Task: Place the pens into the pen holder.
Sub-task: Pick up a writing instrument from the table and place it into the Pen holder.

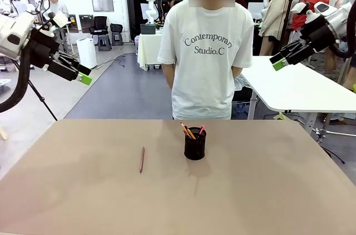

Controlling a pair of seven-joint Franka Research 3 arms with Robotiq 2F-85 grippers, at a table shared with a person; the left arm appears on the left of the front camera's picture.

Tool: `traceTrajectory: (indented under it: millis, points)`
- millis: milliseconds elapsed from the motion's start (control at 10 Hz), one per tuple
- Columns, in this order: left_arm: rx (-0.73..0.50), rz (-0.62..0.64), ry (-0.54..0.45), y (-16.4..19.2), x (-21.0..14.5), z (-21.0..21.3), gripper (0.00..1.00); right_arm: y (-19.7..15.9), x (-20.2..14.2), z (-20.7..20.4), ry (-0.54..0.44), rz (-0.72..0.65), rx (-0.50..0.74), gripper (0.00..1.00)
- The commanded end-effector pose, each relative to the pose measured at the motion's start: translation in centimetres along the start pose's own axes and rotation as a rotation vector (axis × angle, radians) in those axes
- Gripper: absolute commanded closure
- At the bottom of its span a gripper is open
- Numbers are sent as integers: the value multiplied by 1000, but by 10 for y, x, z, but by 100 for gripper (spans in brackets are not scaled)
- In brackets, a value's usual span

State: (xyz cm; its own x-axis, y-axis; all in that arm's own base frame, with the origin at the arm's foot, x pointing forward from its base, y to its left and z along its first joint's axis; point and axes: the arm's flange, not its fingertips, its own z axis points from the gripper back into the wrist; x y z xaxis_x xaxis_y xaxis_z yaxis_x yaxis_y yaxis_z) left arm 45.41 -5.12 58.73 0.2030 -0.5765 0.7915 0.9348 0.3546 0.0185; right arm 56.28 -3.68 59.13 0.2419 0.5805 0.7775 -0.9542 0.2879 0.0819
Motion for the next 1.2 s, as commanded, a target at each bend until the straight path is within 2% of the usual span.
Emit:
traceTrajectory:
  millis: [0,100,200,300,500,600,900,1100]
  points:
    - [63,117,143,-9,15,-17,0,0,1,2,-1,1,-7,0]
    - [120,222,259,-15,22,-31,0,0,1,2,-1,1,-7,0]
    - [144,257,329,-15,25,-45,0,0,1,2,-1,1,-7,0]
    - [127,284,366,-15,29,-56,0,0,1,2,-1,1,-7,0]
    - [219,367,482,-18,29,-90,0,0,1,2,-1,1,-7,0]
    - [300,362,531,-17,27,-112,0,0,1,2,-1,1,-7,0]
    - [345,364,482,-8,23,-148,0,0,1,2,-1,1,-7,0]
    - [261,315,444,-13,25,-149,0,0,1,2,-1,1,-7,0]
